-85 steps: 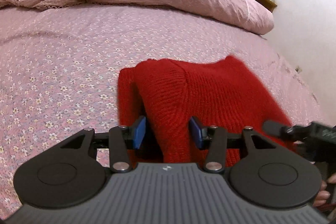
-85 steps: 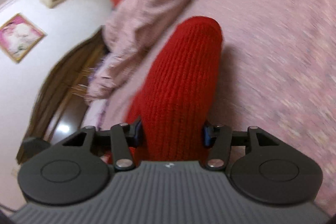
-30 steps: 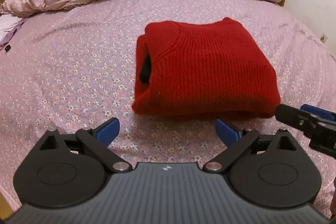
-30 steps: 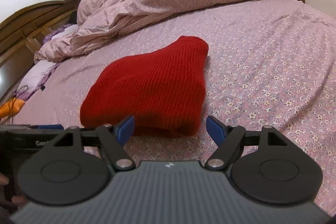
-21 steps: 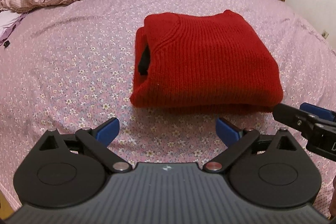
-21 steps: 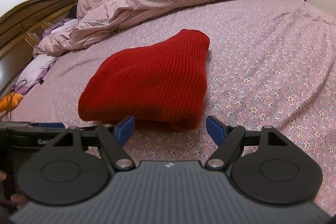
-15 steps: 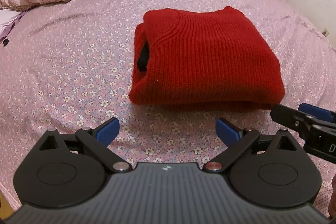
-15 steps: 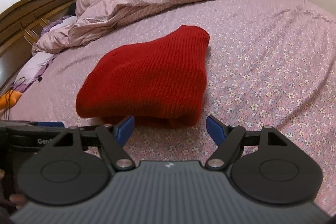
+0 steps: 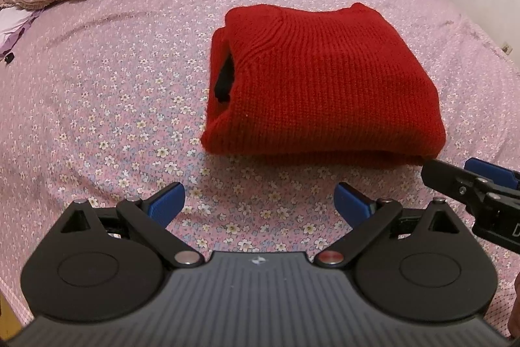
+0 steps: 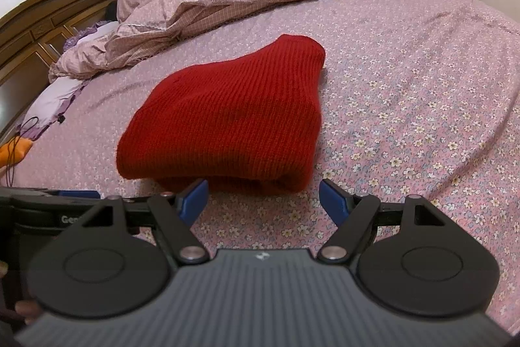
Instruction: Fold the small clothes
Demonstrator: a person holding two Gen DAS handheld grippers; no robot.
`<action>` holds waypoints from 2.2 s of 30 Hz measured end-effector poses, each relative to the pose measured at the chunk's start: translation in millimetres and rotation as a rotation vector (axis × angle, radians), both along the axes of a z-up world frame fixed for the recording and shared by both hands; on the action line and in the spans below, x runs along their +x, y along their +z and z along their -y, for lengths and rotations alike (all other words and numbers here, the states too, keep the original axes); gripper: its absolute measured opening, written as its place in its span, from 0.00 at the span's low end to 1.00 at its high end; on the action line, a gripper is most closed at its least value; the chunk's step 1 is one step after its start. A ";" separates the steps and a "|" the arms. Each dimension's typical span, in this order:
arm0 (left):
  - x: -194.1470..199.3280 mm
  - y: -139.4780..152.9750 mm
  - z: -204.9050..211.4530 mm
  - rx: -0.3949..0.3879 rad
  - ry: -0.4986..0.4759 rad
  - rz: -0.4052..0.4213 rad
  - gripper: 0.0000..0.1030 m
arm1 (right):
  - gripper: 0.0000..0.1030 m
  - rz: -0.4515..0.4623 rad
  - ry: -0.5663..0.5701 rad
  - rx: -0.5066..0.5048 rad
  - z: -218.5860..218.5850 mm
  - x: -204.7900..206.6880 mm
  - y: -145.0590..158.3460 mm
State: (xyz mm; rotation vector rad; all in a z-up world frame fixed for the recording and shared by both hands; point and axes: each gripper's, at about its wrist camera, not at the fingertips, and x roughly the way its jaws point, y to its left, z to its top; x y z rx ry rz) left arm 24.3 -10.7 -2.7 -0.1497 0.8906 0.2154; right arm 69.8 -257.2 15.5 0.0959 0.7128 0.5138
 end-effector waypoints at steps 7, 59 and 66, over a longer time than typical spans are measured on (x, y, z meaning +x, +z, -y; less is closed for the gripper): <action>-0.2 -0.1 -0.1 0.001 0.001 0.000 0.97 | 0.74 0.000 -0.001 0.000 0.0 0.3 0.1; 0.9 -2.4 0.6 0.004 -0.009 -0.011 0.97 | 0.74 0.002 0.002 -0.005 1.2 2.0 -1.9; 1.8 -3.4 0.9 0.000 -0.009 -0.017 0.97 | 0.74 0.003 0.003 -0.005 1.2 1.7 -2.0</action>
